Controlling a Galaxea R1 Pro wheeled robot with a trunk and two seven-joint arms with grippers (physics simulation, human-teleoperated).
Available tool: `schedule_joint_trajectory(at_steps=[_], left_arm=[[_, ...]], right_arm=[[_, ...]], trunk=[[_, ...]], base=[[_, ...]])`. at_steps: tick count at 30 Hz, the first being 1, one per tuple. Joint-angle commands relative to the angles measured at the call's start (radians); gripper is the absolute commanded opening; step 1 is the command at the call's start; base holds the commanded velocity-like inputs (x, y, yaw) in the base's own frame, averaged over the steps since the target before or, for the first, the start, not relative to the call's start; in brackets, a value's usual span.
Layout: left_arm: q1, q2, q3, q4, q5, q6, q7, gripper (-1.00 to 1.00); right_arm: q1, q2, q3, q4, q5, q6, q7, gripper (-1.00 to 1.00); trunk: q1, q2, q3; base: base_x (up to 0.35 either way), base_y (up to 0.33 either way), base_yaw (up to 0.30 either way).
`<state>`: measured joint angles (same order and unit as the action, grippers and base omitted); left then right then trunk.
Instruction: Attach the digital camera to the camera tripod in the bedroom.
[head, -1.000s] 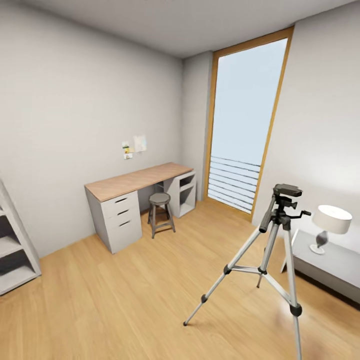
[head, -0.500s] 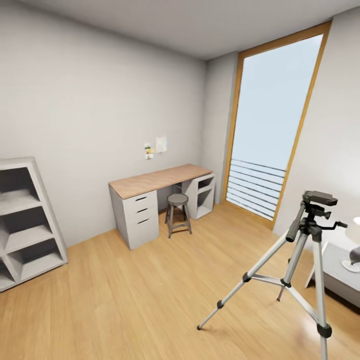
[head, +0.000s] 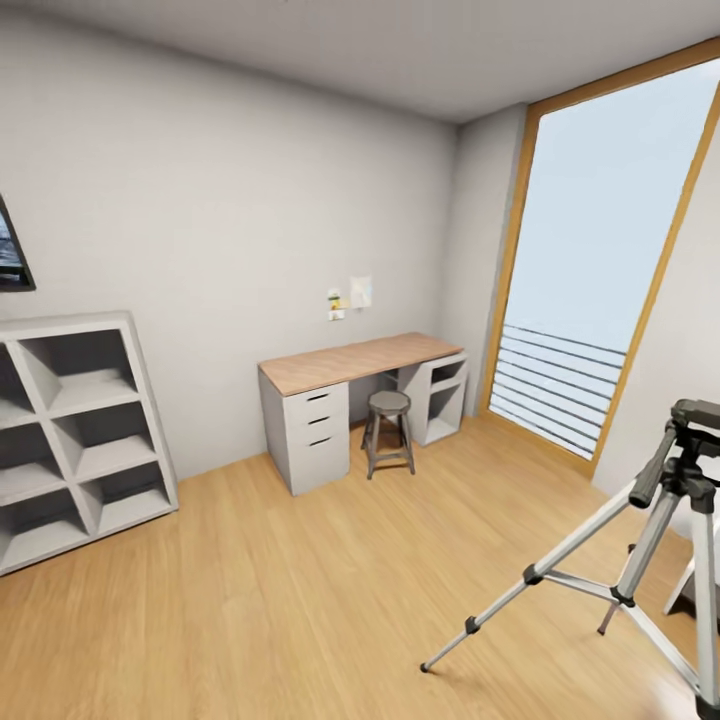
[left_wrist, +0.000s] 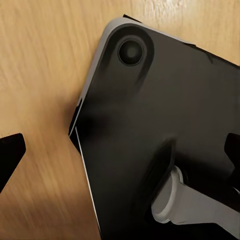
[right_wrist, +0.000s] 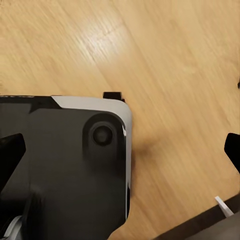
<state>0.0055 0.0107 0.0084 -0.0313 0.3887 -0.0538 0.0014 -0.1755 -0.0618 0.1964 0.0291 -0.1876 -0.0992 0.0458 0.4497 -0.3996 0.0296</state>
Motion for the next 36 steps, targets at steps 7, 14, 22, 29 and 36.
schedule_joint_trajectory(at_steps=[7, 14, 22, 29, 36], left_arm=[[0.001, -0.001, 0.001, -0.001, 0.004, -0.001, 0.000, 1.00], [0.001, -0.003, 0.001, -0.001, 0.006, -0.001, 0.000, 1.00], [0.001, -0.003, 0.002, 0.002, 0.008, 0.001, 0.000, 1.00], [0.001, -0.003, -0.003, 0.001, -0.001, 0.014, 0.000, 1.00], [0.001, -0.003, 0.000, 0.002, 0.007, 0.010, 0.000, 1.00]], right_arm=[[-0.001, 0.000, 0.009, 0.003, -0.007, -0.006, 0.005, 1.00], [-0.001, 0.001, 0.012, 0.003, -0.003, -0.005, 0.005, 1.00], [-0.001, -0.001, 0.015, 0.003, -0.003, -0.005, 0.005, 1.00], [-0.001, -0.002, 0.015, 0.003, -0.002, -0.004, 0.005, 1.00], [-0.001, -0.003, 0.015, 0.003, 0.001, -0.003, 0.007, 1.00]], trunk=[[0.000, 0.000, 0.002], [0.000, 0.000, 0.002], [0.000, 0.000, 0.002], [0.000, 0.000, 0.002], [0.000, 0.000, 0.002]], base=[[0.000, 0.000, 0.077], [0.000, 0.000, 0.015], [0.001, 0.000, 0.001], [0.197, -0.054, 0.000], [0.305, -0.043, 0.000]])
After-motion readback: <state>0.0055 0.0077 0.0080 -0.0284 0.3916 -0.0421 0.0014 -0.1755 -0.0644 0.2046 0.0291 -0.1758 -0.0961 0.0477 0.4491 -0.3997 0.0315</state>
